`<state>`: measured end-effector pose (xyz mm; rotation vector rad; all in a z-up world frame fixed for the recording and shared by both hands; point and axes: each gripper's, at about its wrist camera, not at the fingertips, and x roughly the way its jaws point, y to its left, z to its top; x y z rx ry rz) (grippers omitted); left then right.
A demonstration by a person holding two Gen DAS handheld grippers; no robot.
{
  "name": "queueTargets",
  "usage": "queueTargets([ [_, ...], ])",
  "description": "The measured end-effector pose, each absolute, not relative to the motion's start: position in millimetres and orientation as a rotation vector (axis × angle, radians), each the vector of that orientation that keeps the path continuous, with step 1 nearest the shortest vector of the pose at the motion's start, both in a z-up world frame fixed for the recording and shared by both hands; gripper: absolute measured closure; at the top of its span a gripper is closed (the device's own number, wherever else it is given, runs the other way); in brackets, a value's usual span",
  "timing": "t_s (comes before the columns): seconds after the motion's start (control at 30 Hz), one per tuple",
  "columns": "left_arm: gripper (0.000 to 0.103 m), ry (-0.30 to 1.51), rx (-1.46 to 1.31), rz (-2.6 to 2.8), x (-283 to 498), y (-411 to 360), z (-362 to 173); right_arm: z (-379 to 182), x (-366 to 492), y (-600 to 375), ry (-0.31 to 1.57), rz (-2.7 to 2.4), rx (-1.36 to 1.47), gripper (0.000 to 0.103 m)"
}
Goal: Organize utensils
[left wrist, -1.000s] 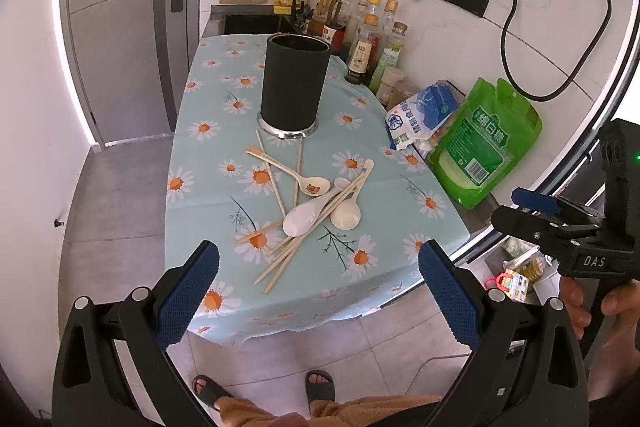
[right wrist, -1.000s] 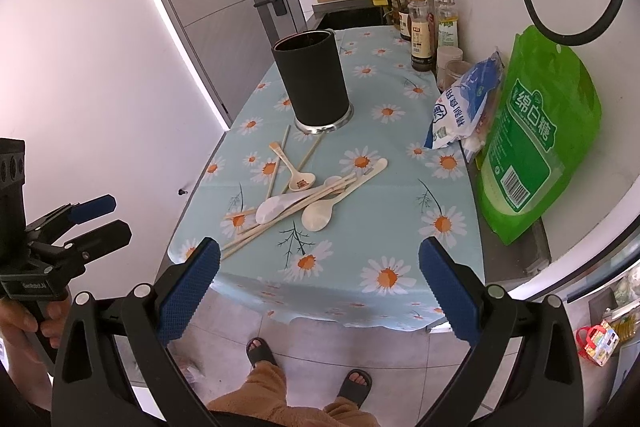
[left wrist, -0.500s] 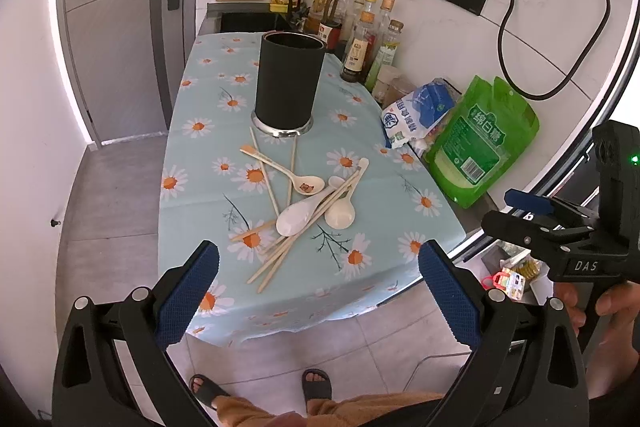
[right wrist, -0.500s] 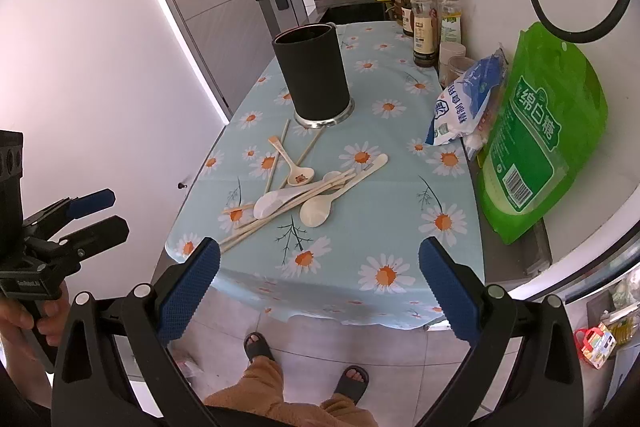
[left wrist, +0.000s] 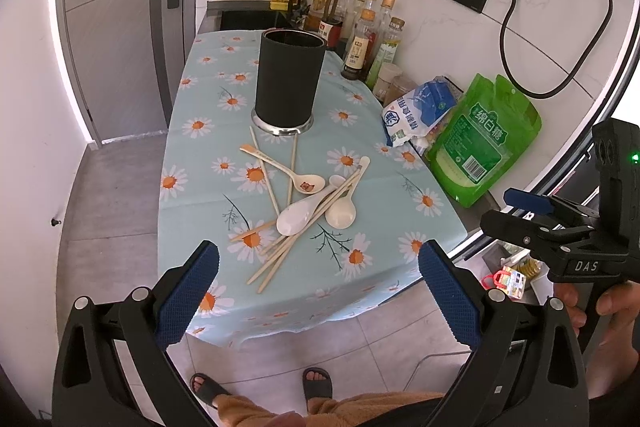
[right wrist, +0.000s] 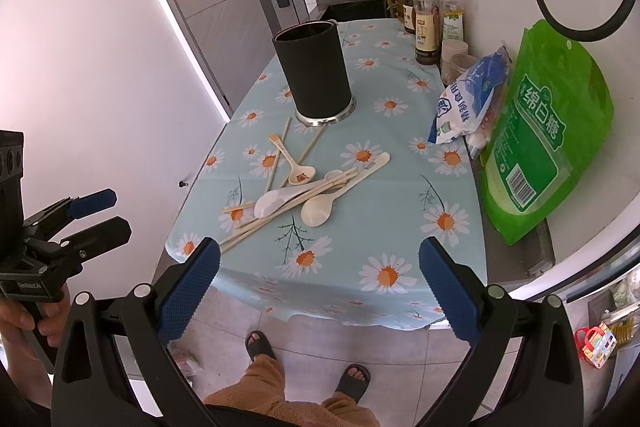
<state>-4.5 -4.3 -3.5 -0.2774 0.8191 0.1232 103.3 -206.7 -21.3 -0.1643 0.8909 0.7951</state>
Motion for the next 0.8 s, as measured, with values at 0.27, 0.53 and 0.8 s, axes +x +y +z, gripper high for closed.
queueTargets([
  [0.27,0.007,0.821,-0.286,0.119,-3,-2,-4,-20,107,-207,0.893,0.789,-0.152,0.004],
  [0.53,0.007,0.854,-0.29,0.11,2,4,-4,-21,117,-202,0.965,0.754,-0.102,0.004],
  [0.8,0.007,0.905,-0.321,0.069,16,30,-12,-29,124,-189,1.009,0.732,-0.068,0.004],
])
